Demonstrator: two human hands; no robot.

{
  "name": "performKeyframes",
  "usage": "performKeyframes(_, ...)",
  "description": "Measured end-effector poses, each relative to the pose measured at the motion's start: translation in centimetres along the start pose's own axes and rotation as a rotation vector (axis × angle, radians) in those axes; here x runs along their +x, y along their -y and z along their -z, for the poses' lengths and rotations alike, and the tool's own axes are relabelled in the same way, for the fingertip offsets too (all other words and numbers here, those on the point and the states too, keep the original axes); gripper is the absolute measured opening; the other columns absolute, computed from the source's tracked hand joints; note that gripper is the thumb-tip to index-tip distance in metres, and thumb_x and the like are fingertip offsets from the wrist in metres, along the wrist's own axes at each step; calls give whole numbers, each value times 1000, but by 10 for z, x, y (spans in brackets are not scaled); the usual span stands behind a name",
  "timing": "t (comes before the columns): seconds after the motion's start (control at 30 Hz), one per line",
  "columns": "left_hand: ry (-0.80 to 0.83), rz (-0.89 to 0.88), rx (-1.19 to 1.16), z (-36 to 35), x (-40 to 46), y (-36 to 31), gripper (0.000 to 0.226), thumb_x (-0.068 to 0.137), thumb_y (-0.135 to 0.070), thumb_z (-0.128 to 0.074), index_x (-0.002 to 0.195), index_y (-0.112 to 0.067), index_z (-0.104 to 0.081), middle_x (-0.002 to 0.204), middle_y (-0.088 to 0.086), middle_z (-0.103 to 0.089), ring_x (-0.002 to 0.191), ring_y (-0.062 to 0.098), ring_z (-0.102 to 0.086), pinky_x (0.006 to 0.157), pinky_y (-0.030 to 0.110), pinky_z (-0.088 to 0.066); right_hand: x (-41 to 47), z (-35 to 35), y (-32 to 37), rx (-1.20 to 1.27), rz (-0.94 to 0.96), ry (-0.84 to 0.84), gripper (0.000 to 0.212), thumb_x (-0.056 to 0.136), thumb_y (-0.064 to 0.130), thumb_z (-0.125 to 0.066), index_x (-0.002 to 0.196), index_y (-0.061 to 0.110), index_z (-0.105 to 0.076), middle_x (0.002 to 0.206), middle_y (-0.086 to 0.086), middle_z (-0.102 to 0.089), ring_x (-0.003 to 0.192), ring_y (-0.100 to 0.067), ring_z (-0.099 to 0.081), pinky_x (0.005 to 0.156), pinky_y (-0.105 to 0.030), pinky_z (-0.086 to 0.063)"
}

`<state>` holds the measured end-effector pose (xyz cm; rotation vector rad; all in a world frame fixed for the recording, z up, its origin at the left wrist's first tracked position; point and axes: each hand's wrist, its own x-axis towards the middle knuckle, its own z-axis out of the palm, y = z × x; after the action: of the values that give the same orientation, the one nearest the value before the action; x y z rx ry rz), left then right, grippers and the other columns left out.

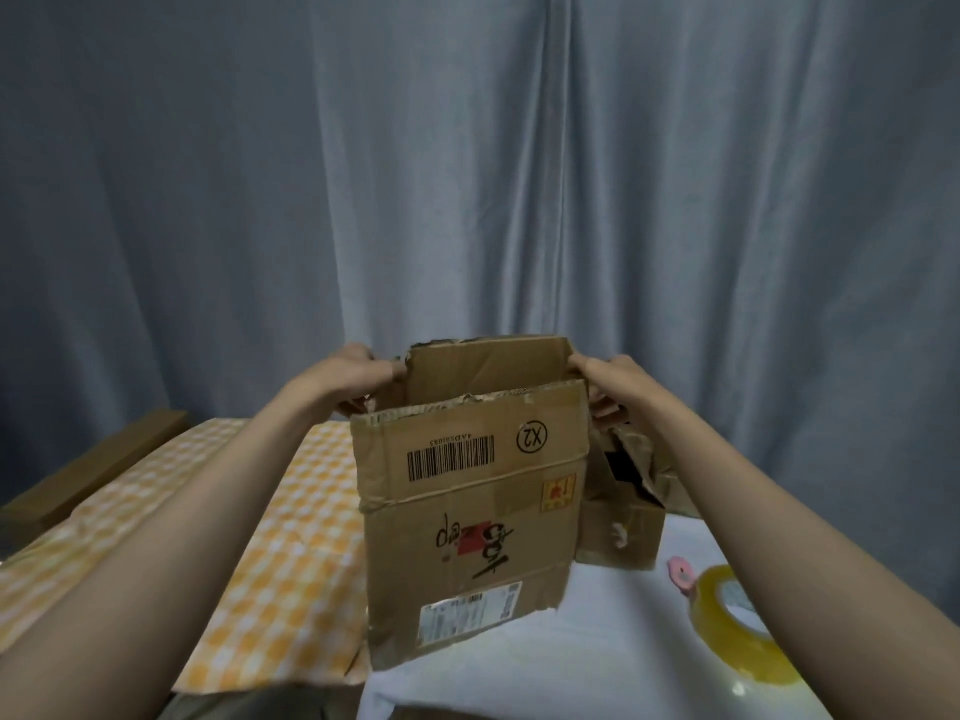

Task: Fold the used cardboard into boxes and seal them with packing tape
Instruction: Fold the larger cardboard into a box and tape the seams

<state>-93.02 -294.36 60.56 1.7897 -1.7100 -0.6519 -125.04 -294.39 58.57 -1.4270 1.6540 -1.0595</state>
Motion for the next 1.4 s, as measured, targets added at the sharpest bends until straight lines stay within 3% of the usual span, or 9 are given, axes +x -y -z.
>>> performKeyframes(0.07, -87, -36, 27, -1, 0, 3, 33, 92, -40, -61, 76, -11, -60, 75, 9, -61, 63, 20, -57, 49, 24, -44, 1, 1, 2, 52, 3, 18, 33, 88, 41, -63, 86, 8, -61, 54, -4, -61, 43, -15, -60, 44, -23, -50)
performKeyframes(0.23, -102, -14, -55, 2, -3, 3, 36, 93, -33, -60, 72, -4, -62, 73, 14, -65, 50, 25, -68, 42, 26, -52, 17, 1, 12, 54, 3, -55, 20, 83, 21, -64, 93, 4, -68, 80, -12, -70, 67, -23, -65, 52, -30, -52)
performKeyframes(0.4, -25, 7, -198, 0, -19, -5, 32, 86, -33, -64, 89, -1, -65, 93, 9, -64, 61, 34, -73, 64, 43, -63, 35, -12, 28, -33, 12, -142, 11, 85, 16, -66, 74, 13, -67, 79, -7, -66, 70, -22, -61, 57, -32, -48)
performKeyframes(0.63, -159, -74, 182, 4, -11, -1, 54, 76, -63, -72, 86, -11, -61, 83, 5, -66, 65, 22, -68, 40, 25, -52, 54, -38, 48, -159, 37, -91, 16, 90, 14, -68, 100, 2, -65, 107, -13, -63, 76, -19, -56, 66, -33, -49)
performKeyframes(0.8, 27, -49, 285, 4, 28, -28, 49, 81, -59, -73, 94, -12, -69, 86, 4, -69, 70, 17, -67, 41, 19, -47, 42, -53, 53, -203, 125, -8, 28, 92, 16, -66, 114, -1, -70, 124, -18, -66, 108, -28, -63, 85, -33, -52)
performKeyframes(0.97, 6, -88, 307, -8, 51, -30, 17, 90, -21, -66, 92, -5, -72, 86, 12, -71, 65, 20, -68, 44, 23, -51, 1, -35, 47, -472, 45, 33, 73, 83, 52, -71, 129, 1, -46, 118, -17, -60, 87, -29, -69, 66, -41, -62)
performKeyframes(1.1, -52, -123, 307, -11, 47, -30, 13, 89, -14, -62, 88, -4, -70, 85, 13, -70, 68, 23, -69, 55, 30, -58, -23, -23, 45, -378, 2, 274, 17, 87, 19, -65, 78, 6, -58, 58, -6, -66, 48, -17, -65, 47, -26, -54)
performKeyframes(1.27, -50, -59, 234, 6, 35, -18, 12, 85, -9, -64, 85, 1, -71, 72, 13, -69, 53, 21, -66, 38, 21, -47, 0, -11, 51, -381, 113, -114, 13, 78, 7, -55, 65, 8, -50, 58, -9, -52, 42, -21, -49, 38, -19, -37)
performKeyframes(1.4, 27, -4, 169, 10, 30, -5, 14, 87, -14, -66, 86, -1, -71, 71, 11, -69, 52, 18, -65, 42, 22, -50, 25, -9, 29, -371, 88, -241, 20, 82, 9, -55, 62, 8, -49, 63, -8, -52, 53, -22, -51, 45, -24, -38)
